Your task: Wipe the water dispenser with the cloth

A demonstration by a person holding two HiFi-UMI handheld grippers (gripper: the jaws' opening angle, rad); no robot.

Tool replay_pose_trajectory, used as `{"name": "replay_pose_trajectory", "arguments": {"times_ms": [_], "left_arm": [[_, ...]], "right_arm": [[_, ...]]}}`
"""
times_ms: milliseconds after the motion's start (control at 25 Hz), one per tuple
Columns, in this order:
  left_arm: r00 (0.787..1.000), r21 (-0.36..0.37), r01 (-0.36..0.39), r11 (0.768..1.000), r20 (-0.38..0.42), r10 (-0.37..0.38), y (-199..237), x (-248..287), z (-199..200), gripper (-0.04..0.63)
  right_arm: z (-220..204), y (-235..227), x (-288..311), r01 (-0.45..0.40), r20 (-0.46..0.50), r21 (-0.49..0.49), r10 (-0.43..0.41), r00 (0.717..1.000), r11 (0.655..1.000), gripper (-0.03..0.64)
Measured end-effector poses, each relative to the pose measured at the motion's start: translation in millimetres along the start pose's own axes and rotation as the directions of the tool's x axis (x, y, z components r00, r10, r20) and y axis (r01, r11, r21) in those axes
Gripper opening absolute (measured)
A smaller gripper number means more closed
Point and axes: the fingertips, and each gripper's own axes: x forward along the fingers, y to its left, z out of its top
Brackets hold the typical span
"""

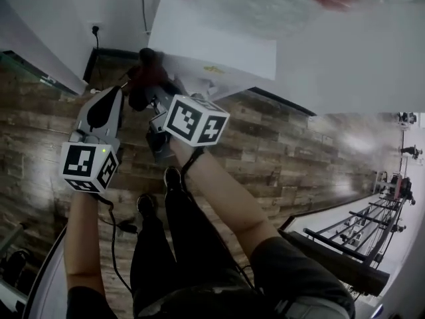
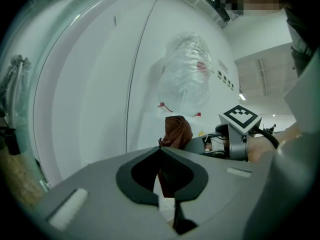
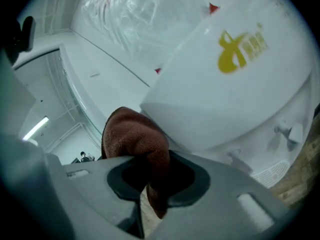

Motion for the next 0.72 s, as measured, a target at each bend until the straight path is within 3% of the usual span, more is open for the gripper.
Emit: {"name": "replay_pose_trajectory", "arguments": {"times_ms": [160, 320, 560, 720], "left_arm": [[0.999, 0.001, -0.002, 1.000, 0.035, 0.002, -12, -17, 30, 0.018], [0.998, -0.043, -0.020, 0.999, 0.054, 0.022, -23, -51, 47, 0.018], [0.997, -0.079, 0.069, 0.994, 0.038, -0.067, -83, -113, 49, 0.018], [0.993, -0.046, 0.103, 0.994, 0.058, -0.101, -113, -141, 61, 0.018]], "right_arm": [[24, 32, -20, -0.029, 0.044, -0.004, 0.029, 0.999, 1.000, 0.064], [26, 63, -51, -0.034, 0.070, 0.006, 0.034, 0.997, 0.999, 0.064], [-3, 99, -143, 0.004, 0.062, 0.022, -0.006, 0.998, 1.000, 0.064], [-18, 110, -204, 0.082, 0.063, -0.089, -0.076, 0.995, 0.993, 0.064]]}}
